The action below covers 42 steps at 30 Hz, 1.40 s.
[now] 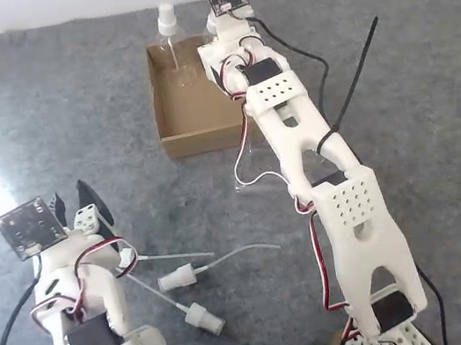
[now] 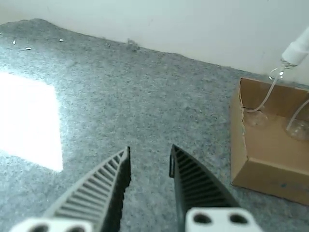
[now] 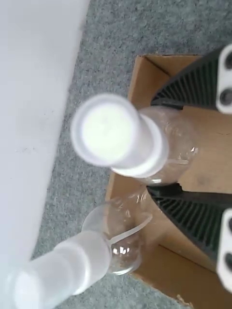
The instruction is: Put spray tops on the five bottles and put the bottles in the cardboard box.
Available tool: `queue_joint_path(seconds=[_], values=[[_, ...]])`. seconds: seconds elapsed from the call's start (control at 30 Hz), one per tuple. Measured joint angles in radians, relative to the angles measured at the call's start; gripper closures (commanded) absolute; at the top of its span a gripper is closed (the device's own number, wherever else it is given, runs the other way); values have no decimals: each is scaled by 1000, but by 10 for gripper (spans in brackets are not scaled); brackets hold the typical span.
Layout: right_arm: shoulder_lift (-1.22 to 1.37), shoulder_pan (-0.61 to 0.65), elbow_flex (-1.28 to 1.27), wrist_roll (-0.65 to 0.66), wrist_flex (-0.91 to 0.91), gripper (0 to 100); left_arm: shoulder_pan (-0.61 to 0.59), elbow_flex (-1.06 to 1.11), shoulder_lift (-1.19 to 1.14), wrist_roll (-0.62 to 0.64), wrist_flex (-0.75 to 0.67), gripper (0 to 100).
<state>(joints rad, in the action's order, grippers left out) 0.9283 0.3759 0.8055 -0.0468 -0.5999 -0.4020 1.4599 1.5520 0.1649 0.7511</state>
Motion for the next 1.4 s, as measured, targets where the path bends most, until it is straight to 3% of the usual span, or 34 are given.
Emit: queue_joint_path(seconds=[0.2, 0.8, 1.4], values=[[0, 0, 0, 0, 0, 753, 2, 0, 0, 0, 0, 877], [0, 0, 15, -3, -3, 749, 2, 0, 0, 0, 0, 877], [0, 0, 167, -3, -224, 752, 2, 0, 0, 0, 0, 877]])
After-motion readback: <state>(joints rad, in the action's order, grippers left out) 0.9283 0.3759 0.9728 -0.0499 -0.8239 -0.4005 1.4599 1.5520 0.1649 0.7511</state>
